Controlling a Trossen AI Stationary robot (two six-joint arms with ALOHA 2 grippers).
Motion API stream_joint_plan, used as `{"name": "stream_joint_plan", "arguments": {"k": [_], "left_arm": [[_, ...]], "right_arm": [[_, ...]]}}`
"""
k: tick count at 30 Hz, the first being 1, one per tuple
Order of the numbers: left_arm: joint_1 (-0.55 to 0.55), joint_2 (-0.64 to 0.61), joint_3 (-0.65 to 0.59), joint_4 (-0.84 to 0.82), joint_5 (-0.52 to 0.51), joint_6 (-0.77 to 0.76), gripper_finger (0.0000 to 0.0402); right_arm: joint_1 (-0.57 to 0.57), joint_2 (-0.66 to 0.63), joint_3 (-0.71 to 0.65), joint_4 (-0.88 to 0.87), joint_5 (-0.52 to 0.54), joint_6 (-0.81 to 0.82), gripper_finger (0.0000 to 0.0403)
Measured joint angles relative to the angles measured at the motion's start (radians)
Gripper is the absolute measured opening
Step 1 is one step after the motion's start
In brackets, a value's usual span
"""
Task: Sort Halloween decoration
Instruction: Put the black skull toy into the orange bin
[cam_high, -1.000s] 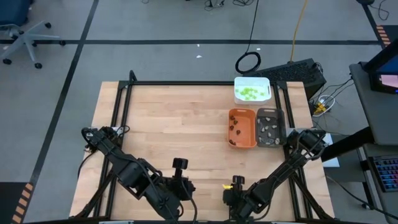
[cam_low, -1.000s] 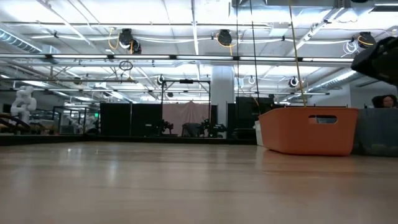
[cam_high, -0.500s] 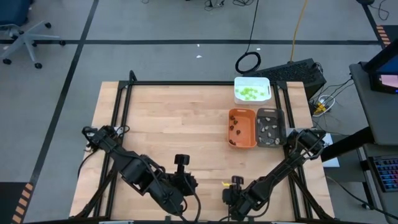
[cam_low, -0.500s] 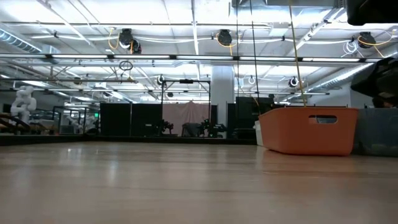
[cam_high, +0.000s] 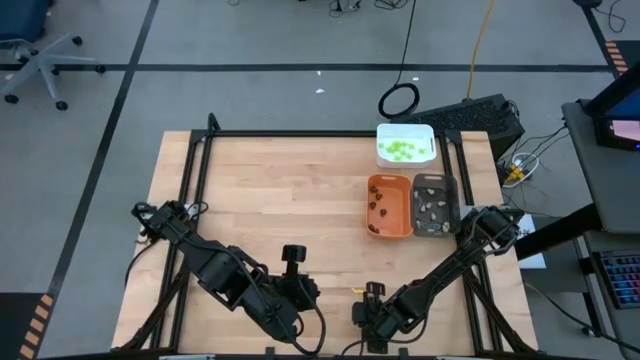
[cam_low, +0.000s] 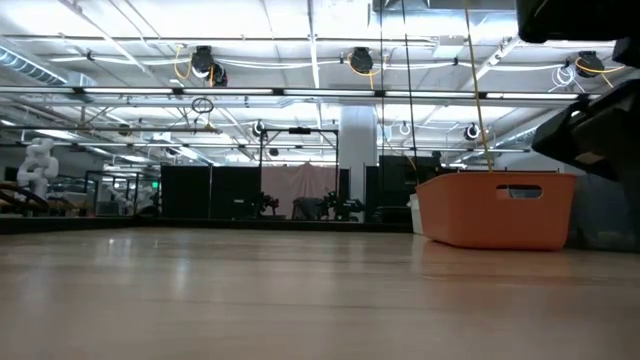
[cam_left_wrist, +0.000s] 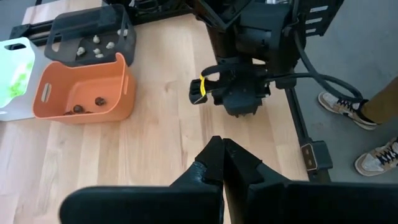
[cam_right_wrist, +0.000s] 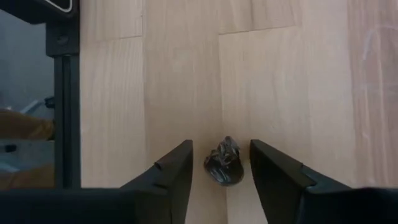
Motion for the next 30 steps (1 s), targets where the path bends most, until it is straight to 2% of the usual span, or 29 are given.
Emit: {"name": "stream_joint_plan", "arguments": {"k": [12,19,30], "left_arm": [[0.000,0.000,0.000,-0.002,0.000,0.000,0.0001],[0.000,0.000,0.000,-0.002,0.000,0.000,0.0001],[0.003,0.000,0.000,-0.001,0.000,0.000,0.0001]], "right_arm": [[-0.004,0.005,-0.011,0.003,-0.029,-0.018,0.0037],[-0.008,-0.030,-0.017,-0.013,-0.057,-0.018,0.0042],[-0.036,-0.177,-0.016,-0.004,-0.044,-0.038,0.0034]]}}
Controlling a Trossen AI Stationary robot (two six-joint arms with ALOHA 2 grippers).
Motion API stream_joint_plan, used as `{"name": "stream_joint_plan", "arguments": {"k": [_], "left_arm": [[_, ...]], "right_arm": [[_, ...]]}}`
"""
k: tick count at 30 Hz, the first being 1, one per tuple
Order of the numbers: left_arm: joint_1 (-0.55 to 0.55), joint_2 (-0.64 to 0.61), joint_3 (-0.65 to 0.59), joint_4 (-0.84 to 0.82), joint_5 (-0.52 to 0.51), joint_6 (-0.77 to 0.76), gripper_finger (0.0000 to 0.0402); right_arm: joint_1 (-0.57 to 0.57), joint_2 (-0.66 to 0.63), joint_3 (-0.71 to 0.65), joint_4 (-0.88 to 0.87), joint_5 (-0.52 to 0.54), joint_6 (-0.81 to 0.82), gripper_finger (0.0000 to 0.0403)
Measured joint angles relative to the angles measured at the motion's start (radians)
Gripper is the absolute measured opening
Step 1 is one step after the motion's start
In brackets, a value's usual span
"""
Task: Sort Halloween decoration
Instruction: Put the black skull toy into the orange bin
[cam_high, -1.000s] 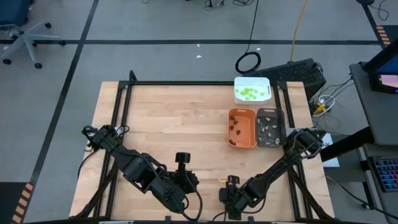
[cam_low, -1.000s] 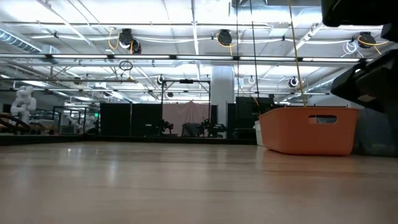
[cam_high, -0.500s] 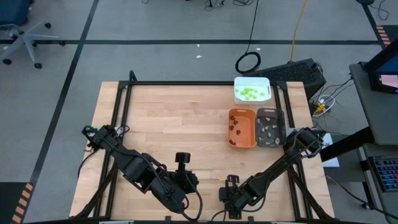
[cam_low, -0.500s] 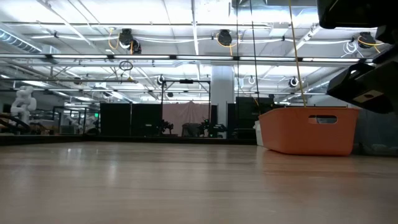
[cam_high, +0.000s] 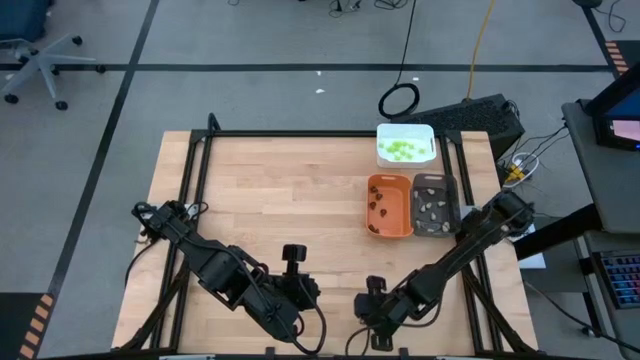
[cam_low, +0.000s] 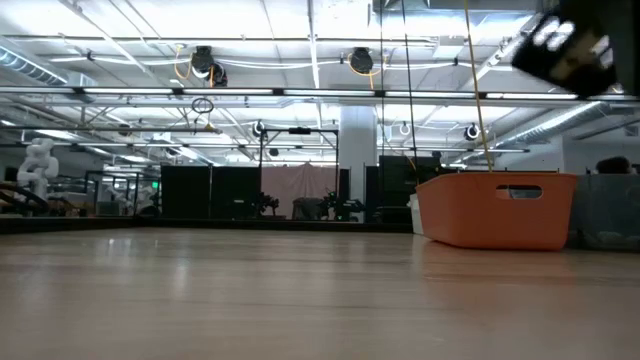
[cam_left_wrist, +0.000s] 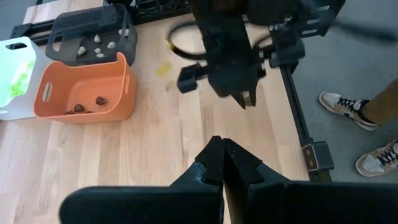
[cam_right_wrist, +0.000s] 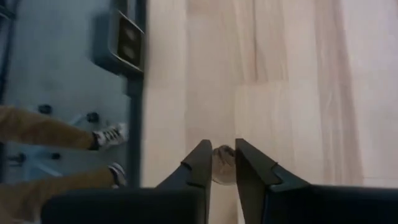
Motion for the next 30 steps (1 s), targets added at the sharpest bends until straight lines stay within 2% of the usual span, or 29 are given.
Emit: {"name": "stream_joint_plan", "arguments": {"k": [6,16,25,30], "left_arm": [[0.000,0.000,0.000,0.007,0.000,-0.027,0.0001],[0.010,0.000,0.000,0.058,-0.003,-0.026,0.0001],[0.025,0.000,0.000,0.083,-0.005,-0.025,0.0001],[0.029,0.000,0.000,0.083,-0.006,-0.025,0.0001]], "right_arm": [[-0.028,-0.146,0.000,0.000,0.017,-0.025,0.0006],[-0.080,-0.420,0.001,-0.005,0.200,-0.048,0.0002],[-0.114,-0.581,0.002,0.016,0.296,-0.083,0.0002],[-0.119,-0.647,0.002,0.110,0.319,-0.132,0.0002]]}}
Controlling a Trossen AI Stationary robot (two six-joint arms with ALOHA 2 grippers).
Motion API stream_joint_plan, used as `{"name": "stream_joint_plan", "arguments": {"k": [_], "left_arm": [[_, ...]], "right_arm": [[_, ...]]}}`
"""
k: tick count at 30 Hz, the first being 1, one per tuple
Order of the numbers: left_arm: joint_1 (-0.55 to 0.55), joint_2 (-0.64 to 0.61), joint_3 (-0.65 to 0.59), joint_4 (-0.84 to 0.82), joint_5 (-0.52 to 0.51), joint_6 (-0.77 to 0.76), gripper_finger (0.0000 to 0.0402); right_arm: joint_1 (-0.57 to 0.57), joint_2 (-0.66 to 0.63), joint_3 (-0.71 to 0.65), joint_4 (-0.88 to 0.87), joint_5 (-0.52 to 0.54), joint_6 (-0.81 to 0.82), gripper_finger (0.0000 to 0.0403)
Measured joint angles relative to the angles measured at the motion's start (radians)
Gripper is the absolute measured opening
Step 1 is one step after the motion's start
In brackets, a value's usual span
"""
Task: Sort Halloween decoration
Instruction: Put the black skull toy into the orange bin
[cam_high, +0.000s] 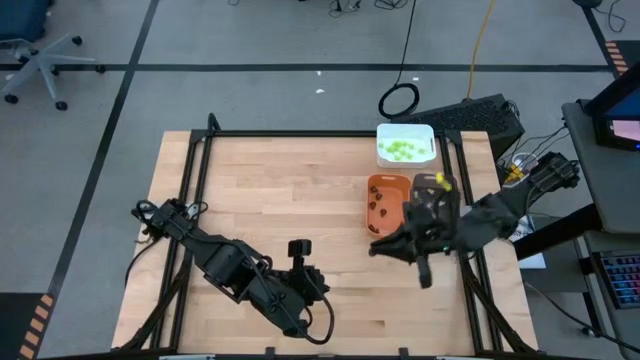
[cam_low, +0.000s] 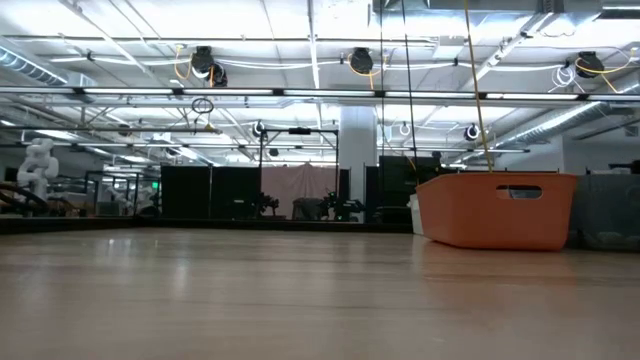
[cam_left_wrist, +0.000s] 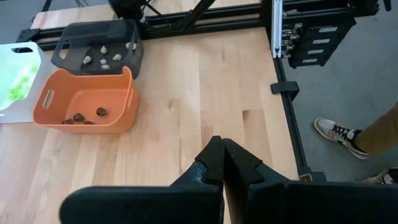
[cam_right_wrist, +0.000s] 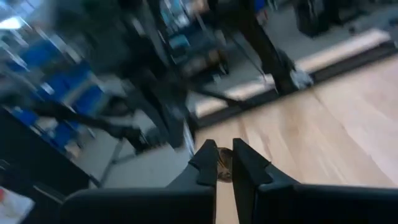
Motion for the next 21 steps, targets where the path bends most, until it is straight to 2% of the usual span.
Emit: {"name": "stream_joint_plan", "arguments": {"k": [4,13,16,21], "left_arm": [[0.000,0.000,0.000,0.025,0.000,0.003,0.0001],[0.009,-0.015,0.005,0.217,0.000,0.070,0.0001],[0.026,-0.031,0.006,0.288,-0.001,0.092,0.0001],[0.055,-0.066,0.006,0.315,-0.001,0.136,0.0001]], "right_arm": [[-0.004,-0.045,0.000,0.131,0.028,-0.084,0.0002],[-0.005,-0.094,0.001,0.427,0.045,-0.319,0.0002],[-0.005,-0.108,0.001,0.495,0.016,-0.386,0.0002],[-0.005,-0.138,0.001,0.553,-0.031,-0.487,0.0002]]}}
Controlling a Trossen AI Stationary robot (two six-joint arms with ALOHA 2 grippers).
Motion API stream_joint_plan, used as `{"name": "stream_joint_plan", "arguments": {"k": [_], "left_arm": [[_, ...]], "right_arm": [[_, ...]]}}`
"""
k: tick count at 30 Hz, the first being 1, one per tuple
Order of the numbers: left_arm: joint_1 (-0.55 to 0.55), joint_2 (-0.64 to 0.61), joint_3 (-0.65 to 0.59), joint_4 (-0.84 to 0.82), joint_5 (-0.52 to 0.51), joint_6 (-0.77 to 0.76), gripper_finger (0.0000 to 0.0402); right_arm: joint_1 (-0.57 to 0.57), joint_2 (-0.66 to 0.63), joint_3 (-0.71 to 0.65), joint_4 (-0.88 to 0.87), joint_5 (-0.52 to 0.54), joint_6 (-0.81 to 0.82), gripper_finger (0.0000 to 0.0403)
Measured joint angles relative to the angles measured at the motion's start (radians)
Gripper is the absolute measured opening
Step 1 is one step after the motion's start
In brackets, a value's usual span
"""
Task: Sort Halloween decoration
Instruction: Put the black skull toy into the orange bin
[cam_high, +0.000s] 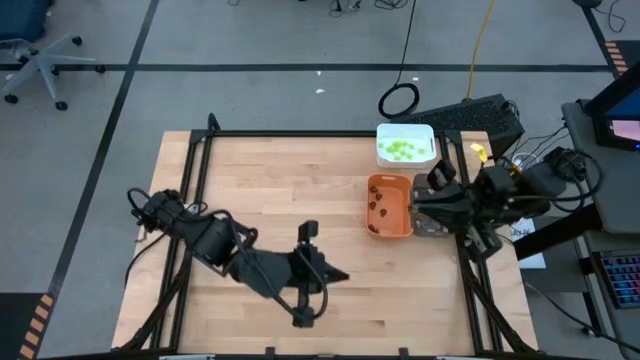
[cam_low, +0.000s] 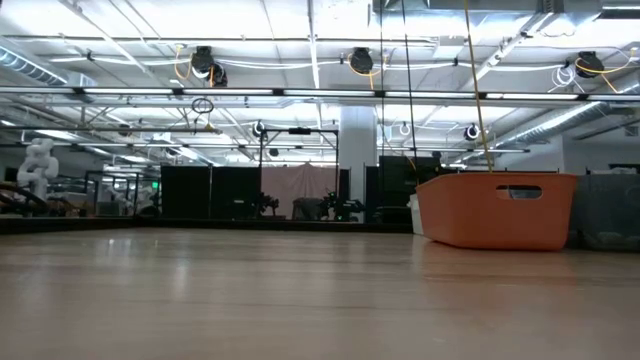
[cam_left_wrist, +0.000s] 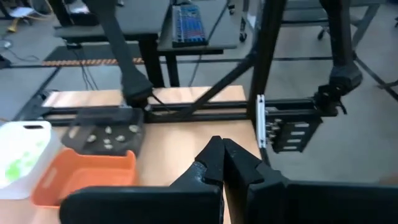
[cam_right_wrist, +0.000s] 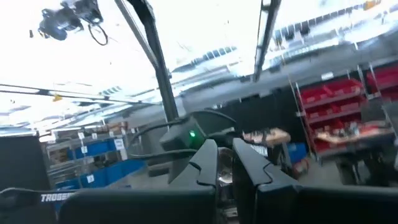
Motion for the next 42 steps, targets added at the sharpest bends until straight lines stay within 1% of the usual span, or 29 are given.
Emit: {"name": "stream_joint_plan", "arguments": {"k": [6,11,18,22,27,36,40,42], "left_arm": [[0.049,-0.020,0.000,0.009,-0.004,0.023,0.0001],[0.078,-0.020,0.000,0.030,-0.004,0.023,0.0001],[0.119,-0.020,0.000,0.087,-0.004,0.023,0.0001],[0.142,-0.019,0.000,0.093,-0.004,0.023,0.0001],[0.169,-0.019,0.000,0.099,-0.004,0.023,0.0001],[0.206,-0.019,0.000,0.158,-0.003,0.023,0.0001],[0.231,-0.019,0.000,0.160,-0.003,0.022,0.0001],[0.244,-0.019,0.000,0.158,-0.003,0.022,0.0001]], "right_arm": [[0.000,-0.034,0.000,0.009,0.000,-0.059,0.0002],[0.000,-0.053,0.000,0.008,0.006,-0.068,0.0002],[-0.001,-0.075,0.000,-0.043,0.028,-0.158,0.0002],[-0.001,-0.095,0.000,-0.056,0.028,-0.225,0.0002],[-0.001,-0.134,0.000,-0.078,0.028,-0.271,0.0002],[-0.001,-0.216,0.000,-0.182,0.027,-0.270,0.0002],[-0.001,-0.241,0.000,-0.236,0.028,-0.246,0.0002],[-0.001,-0.251,0.000,-0.300,0.061,-0.224,0.0002]]}}
